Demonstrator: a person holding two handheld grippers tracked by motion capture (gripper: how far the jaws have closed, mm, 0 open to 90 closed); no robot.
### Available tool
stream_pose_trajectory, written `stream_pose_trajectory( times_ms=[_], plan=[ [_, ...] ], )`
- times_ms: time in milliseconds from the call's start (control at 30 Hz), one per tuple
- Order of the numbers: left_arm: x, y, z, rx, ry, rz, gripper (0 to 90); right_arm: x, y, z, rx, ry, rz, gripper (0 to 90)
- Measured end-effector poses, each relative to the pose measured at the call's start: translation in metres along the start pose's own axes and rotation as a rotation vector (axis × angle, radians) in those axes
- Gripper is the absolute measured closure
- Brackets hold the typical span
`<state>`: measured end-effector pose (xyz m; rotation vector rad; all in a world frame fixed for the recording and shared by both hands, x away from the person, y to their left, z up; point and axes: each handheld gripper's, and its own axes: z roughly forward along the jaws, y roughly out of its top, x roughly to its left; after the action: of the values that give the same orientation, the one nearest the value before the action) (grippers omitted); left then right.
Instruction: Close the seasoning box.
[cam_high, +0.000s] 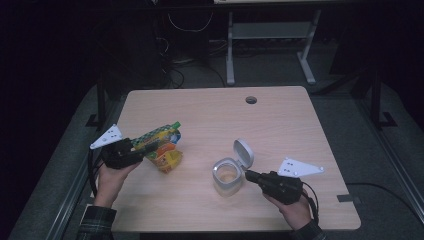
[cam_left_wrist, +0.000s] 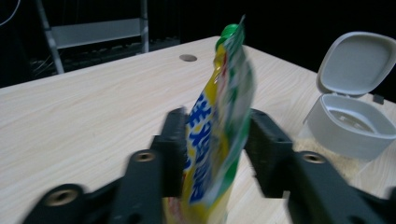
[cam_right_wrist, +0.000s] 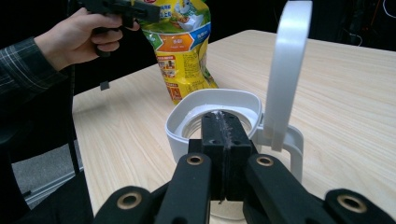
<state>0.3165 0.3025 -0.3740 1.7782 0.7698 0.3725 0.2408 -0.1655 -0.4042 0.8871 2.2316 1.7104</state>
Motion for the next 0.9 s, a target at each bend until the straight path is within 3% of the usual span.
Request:
stream_pose_trajectory(
  times_ms=[233, 400, 633, 733, 900],
  plan=[
    [0.001, -0.018, -0.022, 0.021, 0.007, -0.025, 29.0, -0.003, -0.005, -0.011, -0.001, -0.018, 0.01, 88.7],
    [-0.005, -0.035, -0.035, 0.043, 0.022, -0.048, 23.1, -0.01, -0.009, -0.021, 0.0, -0.061, 0.019, 88.5],
    [-0.028, -0.055, -0.037, 0.09, 0.017, -0.042, 18.8, -0.028, -0.009, -0.022, 0.007, -0.13, 0.019, 88.9],
    [-0.04, -0.063, -0.034, 0.085, 0.002, -0.074, 18.9, -0.037, -0.006, -0.017, 0.0, -0.139, 0.032, 89.4],
    [-0.062, -0.069, -0.03, 0.113, -0.023, -0.061, 18.9, -0.05, 0.0, -0.005, -0.014, -0.137, 0.046, 89.6]
  ],
)
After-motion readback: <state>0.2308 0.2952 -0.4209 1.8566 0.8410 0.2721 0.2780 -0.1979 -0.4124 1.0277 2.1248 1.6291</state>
